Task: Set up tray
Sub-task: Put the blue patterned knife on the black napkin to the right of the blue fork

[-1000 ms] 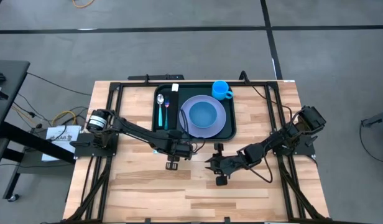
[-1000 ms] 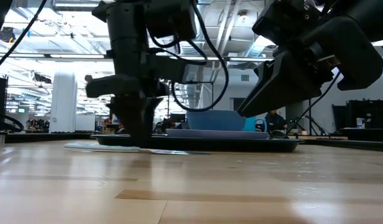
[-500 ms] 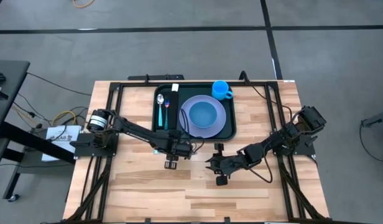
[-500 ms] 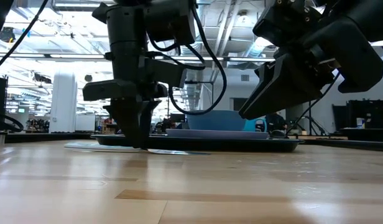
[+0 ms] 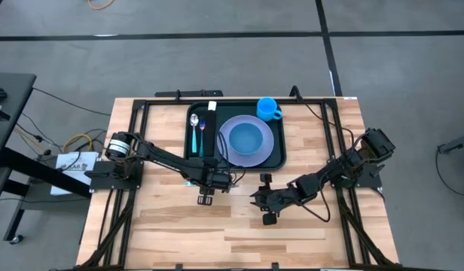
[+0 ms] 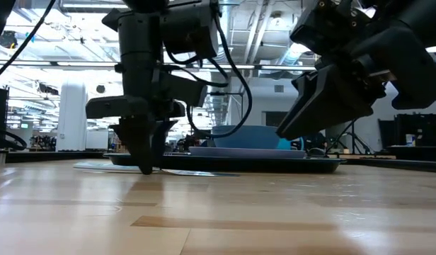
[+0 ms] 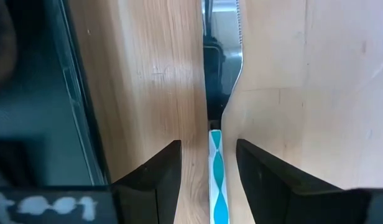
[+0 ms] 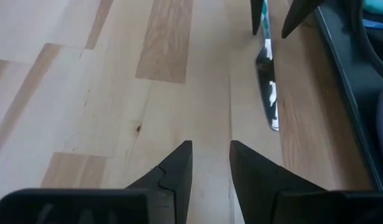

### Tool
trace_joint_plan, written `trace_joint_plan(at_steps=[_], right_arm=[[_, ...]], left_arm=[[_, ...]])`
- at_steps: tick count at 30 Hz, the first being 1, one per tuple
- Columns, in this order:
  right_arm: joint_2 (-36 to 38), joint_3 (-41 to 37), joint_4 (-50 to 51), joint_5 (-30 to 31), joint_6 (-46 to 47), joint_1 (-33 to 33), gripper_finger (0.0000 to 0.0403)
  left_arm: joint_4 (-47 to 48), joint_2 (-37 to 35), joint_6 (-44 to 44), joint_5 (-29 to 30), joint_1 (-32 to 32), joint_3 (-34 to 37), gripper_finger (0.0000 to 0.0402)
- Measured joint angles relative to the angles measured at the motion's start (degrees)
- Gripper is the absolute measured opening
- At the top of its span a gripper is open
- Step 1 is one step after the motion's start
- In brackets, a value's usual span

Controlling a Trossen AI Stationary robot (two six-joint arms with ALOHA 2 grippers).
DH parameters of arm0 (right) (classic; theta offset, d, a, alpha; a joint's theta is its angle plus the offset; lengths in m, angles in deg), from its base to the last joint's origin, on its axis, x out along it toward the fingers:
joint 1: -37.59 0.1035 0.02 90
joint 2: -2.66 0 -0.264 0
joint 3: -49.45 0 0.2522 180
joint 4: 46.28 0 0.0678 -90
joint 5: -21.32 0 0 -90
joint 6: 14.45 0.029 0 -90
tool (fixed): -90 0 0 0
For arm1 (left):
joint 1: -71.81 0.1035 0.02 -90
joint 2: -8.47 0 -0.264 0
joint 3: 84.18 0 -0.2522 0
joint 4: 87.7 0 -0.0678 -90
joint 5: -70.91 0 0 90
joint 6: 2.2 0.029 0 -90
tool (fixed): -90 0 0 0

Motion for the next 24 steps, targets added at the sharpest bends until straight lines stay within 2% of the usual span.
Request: trace_joint_plan(at_steps=[11, 16, 19, 24], right_arm=[[0.0, 0.0, -0.02, -0.02, -0.04, 0.06, 0.01], [0.0, 0.0, -0.02, -0.02, -0.03, 0.06, 0.01], [0.0, 0.0, -0.02, -0.01, -0.04, 0.06, 0.01], [0.0, 0.0, -0.02, -0.02, -0.03, 0.06, 0.01]], left_arm=[[-3.34, -0.35, -0.62, 0.21, 0.15, 1.59, 0.0144], [-3.51, -0.31, -0.96, -1.75, 0.8, 1.59, 0.014], [-3.24, -0.26, -1.88, -3.31, 1.19, 1.59, 0.0121], [-3.14, -0.2, -2.26, -5.65, 1.27, 1.56, 0.0061]])
